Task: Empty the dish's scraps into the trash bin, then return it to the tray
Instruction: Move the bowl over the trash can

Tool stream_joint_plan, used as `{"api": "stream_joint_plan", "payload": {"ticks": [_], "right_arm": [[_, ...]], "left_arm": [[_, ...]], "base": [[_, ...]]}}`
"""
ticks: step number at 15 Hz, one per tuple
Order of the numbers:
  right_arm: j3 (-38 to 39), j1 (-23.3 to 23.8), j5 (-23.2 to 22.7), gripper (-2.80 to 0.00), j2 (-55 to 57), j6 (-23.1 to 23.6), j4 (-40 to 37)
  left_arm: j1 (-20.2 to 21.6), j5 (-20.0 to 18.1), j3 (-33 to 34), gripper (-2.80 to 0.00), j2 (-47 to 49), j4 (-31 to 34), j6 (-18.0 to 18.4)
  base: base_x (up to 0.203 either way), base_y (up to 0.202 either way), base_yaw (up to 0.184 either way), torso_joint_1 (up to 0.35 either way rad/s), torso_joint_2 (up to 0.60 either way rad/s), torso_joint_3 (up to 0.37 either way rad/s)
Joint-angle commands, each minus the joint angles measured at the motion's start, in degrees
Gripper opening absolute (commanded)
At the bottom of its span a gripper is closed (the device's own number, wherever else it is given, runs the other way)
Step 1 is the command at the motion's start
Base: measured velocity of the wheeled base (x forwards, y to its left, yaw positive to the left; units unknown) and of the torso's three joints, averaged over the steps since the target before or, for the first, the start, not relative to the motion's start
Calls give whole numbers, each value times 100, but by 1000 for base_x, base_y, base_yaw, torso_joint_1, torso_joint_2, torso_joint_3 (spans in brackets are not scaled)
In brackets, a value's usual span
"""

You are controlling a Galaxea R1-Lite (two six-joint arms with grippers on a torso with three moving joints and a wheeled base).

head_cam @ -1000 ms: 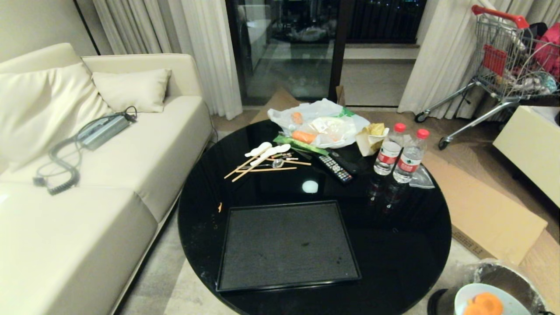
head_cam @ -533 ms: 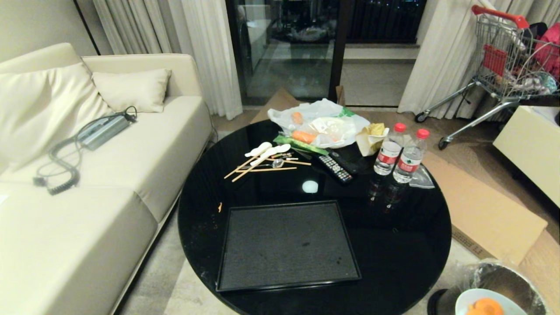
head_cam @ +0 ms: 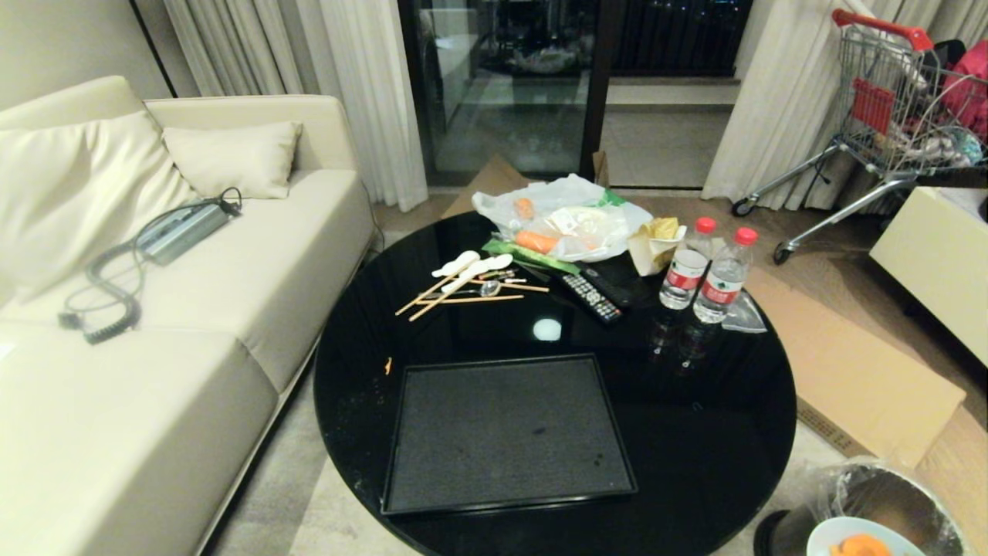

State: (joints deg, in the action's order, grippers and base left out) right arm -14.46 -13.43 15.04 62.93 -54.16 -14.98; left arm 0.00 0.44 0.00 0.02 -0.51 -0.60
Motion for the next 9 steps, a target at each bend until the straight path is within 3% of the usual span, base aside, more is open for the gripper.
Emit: {"api": "stream_joint_plan", "payload": {"ticks": [1,9], "right_arm": [[4,-11,-1,-280,52,-42,3],[4,-11,-19,-280,131,-112,21]], "left_arm": [[0,0,0,-280,-2,-2,-2],[0,9,0,-280,-2,-2,7]], "base": [[0,0,0,0,0,0],[0,0,0,0,0,0]]}}
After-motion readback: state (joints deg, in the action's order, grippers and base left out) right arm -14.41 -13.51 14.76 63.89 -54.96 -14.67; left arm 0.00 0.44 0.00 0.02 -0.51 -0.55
